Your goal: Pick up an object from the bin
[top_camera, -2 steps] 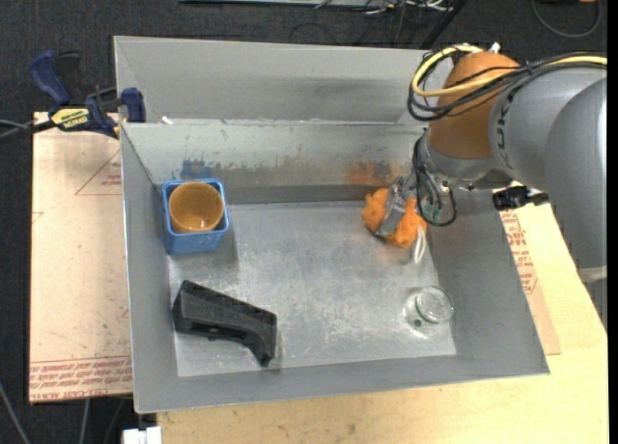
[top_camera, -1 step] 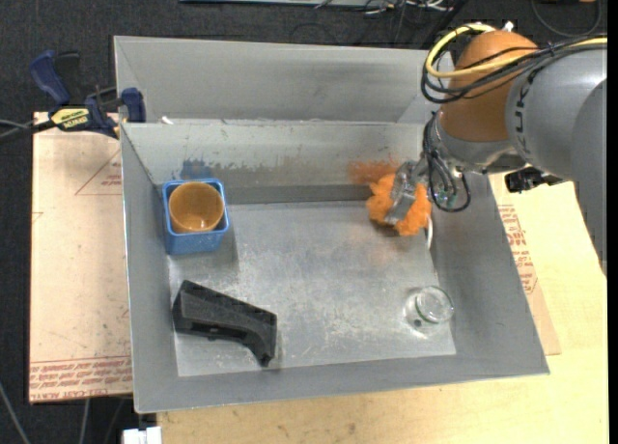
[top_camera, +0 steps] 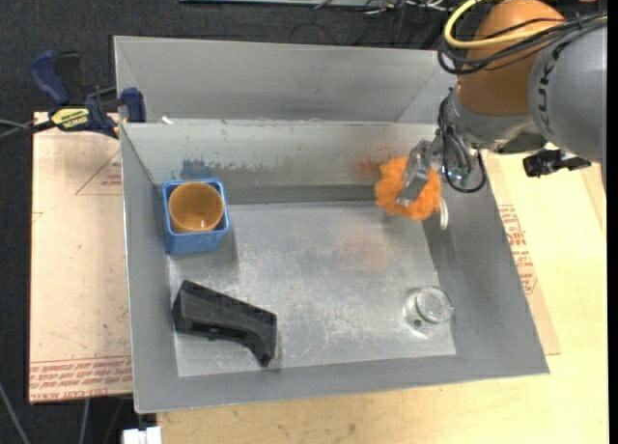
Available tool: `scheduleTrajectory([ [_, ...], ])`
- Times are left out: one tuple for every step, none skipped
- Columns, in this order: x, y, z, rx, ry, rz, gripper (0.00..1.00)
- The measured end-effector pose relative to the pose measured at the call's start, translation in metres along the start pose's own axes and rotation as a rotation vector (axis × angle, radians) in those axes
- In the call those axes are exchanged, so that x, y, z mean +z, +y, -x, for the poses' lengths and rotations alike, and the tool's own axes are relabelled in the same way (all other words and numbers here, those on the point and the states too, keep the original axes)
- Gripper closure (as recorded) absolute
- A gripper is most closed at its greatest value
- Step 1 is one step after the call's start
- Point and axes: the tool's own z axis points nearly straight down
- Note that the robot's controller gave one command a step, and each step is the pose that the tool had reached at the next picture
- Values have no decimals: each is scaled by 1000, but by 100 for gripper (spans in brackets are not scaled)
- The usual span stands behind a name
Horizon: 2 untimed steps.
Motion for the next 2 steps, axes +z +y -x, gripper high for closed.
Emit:
scheduleTrajectory([
  [13,0,0,-52,-2,1,100],
  [-22,1,2,-2,-7,3,100],
])
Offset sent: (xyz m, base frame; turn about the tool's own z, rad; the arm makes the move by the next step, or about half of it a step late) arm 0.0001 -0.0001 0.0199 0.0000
